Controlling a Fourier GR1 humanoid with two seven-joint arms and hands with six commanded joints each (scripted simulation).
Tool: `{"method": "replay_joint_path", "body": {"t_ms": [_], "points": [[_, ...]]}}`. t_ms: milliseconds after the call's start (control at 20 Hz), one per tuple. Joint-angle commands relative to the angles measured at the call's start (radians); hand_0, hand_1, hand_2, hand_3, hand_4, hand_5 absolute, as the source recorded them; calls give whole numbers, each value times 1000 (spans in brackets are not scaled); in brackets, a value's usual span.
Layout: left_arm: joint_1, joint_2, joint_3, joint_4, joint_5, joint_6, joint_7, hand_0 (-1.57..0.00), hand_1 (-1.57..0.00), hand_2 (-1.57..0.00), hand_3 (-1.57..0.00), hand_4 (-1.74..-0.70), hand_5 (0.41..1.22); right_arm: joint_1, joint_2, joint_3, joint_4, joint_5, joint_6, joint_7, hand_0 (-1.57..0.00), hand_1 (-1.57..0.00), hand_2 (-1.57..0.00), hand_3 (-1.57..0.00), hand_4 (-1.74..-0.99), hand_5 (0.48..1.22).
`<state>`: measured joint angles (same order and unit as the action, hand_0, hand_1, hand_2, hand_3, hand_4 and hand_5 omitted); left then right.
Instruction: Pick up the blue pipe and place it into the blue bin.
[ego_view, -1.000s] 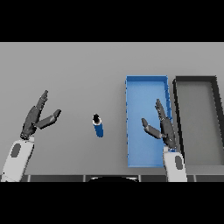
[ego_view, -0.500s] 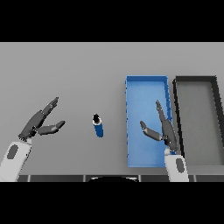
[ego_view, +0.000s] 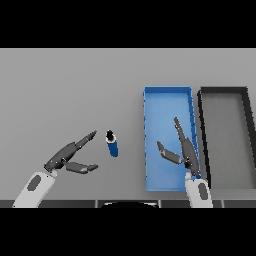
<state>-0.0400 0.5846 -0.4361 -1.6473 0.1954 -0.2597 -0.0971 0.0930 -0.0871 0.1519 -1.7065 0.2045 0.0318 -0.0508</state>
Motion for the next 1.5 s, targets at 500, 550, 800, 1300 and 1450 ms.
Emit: {"method": "replay_joint_path", "body": {"t_ms": [500,550,800,1300,1450], "points": [[-135,-224,-77,219,-80,19,23,1,1,1,1,-1172,464,17,-10,-14,-26,-11,0,12,1,1,1,1,-1208,608],[-159,-234,-84,244,-103,22,25,1,1,1,1,-1152,459,7,-10,-17,-23,-17,3,32,1,1,1,1,-1206,606],[-199,-315,-91,330,-102,15,-33,1,1,1,1,-1192,513,17,-5,-15,-21,-15,0,24,1,1,1,1,-1207,607],[-205,-402,-98,342,-85,35,-78,-1025,-1113,-1142,-1102,-1567,1034,2,-13,-34,-12,-34,4,39,1,1,1,1,-1196,604],[-205,-403,-115,352,-97,54,-142,-1291,-1337,-1351,-1272,-1647,1125,9,-12,-22,-28,-23,5,31,1,1,1,1,-1191,602]]}}
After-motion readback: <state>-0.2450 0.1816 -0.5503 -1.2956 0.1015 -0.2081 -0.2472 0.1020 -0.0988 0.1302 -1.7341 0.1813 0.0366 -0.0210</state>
